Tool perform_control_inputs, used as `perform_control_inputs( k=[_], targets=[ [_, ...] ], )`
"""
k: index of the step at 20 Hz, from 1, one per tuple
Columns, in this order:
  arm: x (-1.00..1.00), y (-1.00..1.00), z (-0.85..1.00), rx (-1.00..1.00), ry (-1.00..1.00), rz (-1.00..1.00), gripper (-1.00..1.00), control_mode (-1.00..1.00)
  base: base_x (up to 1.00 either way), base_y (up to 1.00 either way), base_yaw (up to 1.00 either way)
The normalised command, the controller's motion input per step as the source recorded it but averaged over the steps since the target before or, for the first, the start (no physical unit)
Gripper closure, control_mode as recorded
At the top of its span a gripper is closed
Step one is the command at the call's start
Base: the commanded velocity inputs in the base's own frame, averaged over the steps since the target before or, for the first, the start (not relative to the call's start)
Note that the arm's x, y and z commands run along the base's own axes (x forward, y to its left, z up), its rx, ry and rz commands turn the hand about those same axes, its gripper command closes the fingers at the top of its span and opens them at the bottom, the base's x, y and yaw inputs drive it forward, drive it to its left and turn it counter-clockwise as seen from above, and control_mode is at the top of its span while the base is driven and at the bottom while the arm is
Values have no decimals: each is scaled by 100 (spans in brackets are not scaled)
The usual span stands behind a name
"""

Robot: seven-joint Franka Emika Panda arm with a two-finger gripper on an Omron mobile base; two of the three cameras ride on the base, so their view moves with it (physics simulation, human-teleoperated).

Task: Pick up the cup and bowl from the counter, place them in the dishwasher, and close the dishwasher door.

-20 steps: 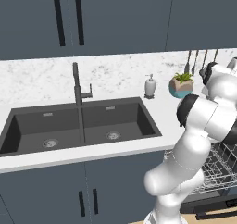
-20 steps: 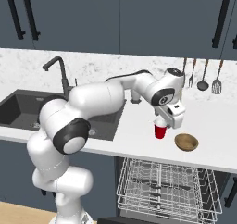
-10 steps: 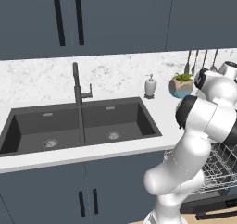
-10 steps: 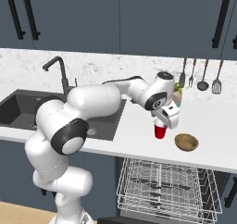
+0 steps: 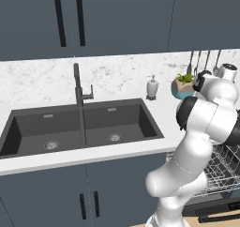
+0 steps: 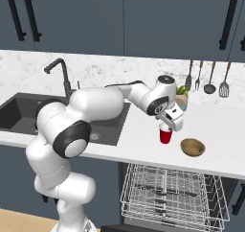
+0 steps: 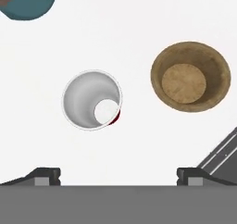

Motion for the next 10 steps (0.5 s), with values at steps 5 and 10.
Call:
perform_control_inputs(
  k=[5,10],
  targets=[
    [6,0,-3,0,0,0,-100,-100,0,0,0],
    [12,-7,-3,0,0,0,-100,-100,0,0,0]
  ],
)
